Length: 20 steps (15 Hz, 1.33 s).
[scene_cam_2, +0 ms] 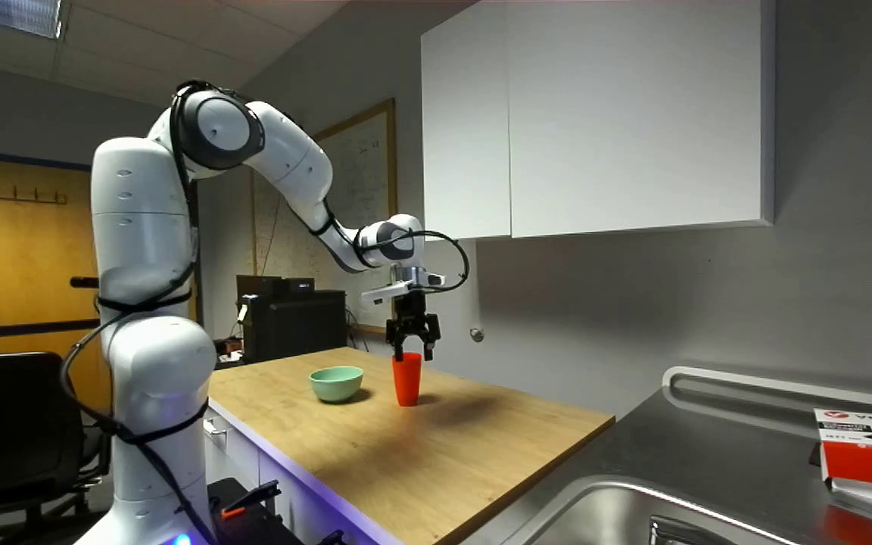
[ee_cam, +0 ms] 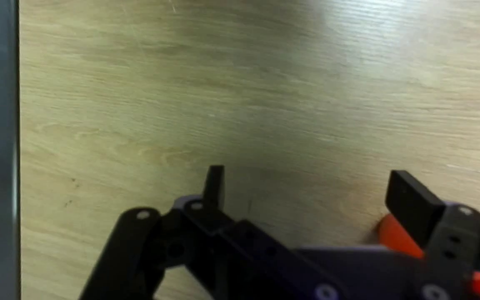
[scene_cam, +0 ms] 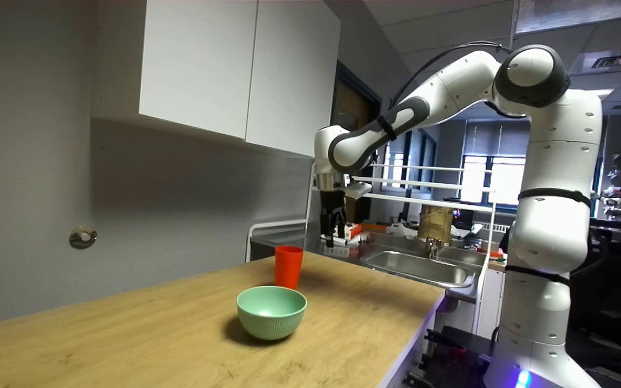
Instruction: Lift the orange cup and empty its contents into the bowl
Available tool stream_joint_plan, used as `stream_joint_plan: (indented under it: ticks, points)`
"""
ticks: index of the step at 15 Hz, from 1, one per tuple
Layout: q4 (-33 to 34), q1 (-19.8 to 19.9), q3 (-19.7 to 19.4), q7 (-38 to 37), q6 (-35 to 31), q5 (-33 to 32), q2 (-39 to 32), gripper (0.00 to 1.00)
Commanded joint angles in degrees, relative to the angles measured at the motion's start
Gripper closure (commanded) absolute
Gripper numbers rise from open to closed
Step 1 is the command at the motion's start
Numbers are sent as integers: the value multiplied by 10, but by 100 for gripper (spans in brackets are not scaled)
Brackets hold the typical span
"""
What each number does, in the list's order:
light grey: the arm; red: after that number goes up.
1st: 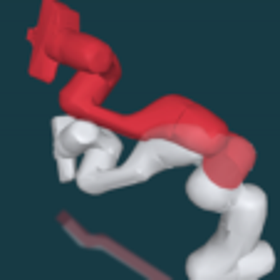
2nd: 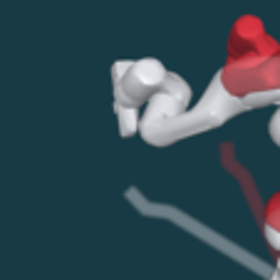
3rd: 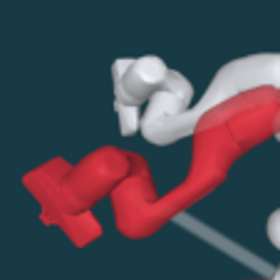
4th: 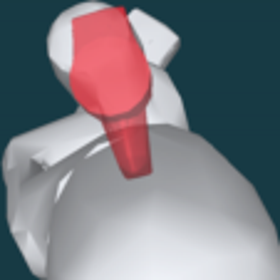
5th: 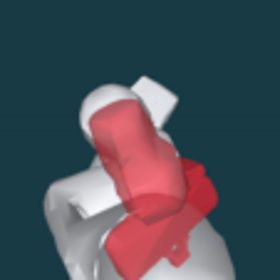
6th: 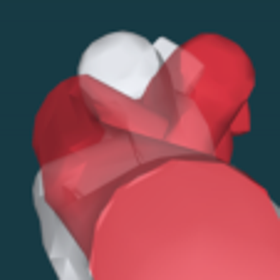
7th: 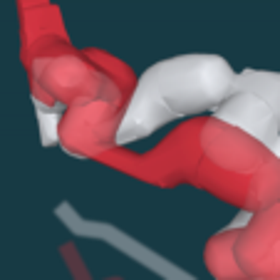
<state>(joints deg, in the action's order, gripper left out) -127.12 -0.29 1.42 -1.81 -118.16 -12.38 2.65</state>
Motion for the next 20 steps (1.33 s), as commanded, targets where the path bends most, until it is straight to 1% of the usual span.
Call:
stream_joint_plan:
  ticks: [1, 9, 16, 17, 18, 19, 20]
  points:
    - [59, -11, 7, 1, -6, -6, -49, 0]
    - [143, -36, 17, 19, -5, 0, -120, 0]
    - [193, -43, 18, 30, -5, 5, -179, 0]
    - [196, -42, 17, 31, -7, 5, -187, 6]
    - [199, -42, 16, 31, -9, 6, -194, 26]
    - [202, -41, 16, 32, -9, 8, -200, 31]
    - [204, -40, 16, 32, -8, 9, -205, 31]
